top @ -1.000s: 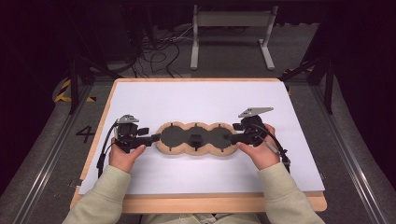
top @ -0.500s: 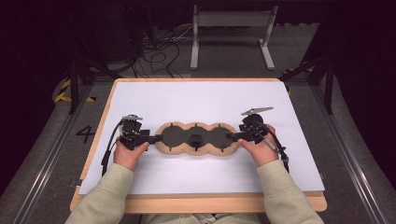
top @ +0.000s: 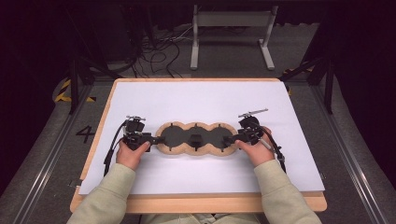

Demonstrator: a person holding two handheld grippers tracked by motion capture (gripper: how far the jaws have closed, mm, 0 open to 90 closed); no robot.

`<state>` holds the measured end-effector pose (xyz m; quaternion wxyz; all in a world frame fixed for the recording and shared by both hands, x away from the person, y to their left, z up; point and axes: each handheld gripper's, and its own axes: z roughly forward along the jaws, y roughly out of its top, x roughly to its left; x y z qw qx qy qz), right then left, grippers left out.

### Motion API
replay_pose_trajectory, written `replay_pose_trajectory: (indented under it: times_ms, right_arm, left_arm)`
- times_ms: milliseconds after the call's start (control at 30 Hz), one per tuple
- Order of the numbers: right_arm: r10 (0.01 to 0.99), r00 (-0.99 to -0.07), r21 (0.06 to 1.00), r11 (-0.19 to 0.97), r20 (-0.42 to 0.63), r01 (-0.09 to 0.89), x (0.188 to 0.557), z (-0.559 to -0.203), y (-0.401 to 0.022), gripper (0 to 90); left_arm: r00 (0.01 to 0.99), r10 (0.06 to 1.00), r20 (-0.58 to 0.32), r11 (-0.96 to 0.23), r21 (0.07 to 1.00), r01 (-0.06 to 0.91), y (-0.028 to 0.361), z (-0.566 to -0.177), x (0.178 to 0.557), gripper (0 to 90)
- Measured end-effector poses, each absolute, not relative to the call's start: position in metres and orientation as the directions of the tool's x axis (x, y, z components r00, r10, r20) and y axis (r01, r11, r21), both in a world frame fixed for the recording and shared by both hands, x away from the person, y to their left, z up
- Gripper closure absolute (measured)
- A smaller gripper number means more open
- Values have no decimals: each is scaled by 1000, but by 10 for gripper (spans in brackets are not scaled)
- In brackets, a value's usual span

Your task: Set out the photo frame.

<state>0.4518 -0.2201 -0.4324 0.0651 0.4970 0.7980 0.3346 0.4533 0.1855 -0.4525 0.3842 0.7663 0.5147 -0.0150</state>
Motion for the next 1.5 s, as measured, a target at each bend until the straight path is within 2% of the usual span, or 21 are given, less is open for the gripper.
replay_pose_trajectory:
  times_ms: [300,467,633,800,867,1233,1400,1500]
  right_arm:
    - [829,-472,563,245,300,789,453,-439,-217,173]
    - [842,-451,568,224,297,792,451,-440,-214,165]
    - [858,-426,575,202,286,793,448,-440,-210,161]
    - [866,-391,572,158,311,805,449,-440,-212,208]
    - [857,-400,574,157,325,804,450,-441,-213,170]
    - [872,-345,545,113,347,831,449,-438,-219,279]
    - [873,-326,525,98,362,845,448,-437,-221,295]
    - [877,-314,525,86,364,847,448,-437,-221,323]
  left_arm:
    - [507,733,-453,-208,561,802,173,-452,451,213]
    - [522,741,-423,-232,567,790,172,-452,451,240]
    - [494,740,-457,-200,552,810,173,-452,451,270]
    - [491,738,-462,-198,548,813,174,-452,450,288]
    - [485,743,-461,-194,545,816,173,-451,450,289]
    - [473,745,-471,-187,532,826,172,-451,448,314]
    - [469,750,-466,-186,532,826,169,-450,446,317]
    - [461,762,-455,-183,531,827,170,-450,446,357]
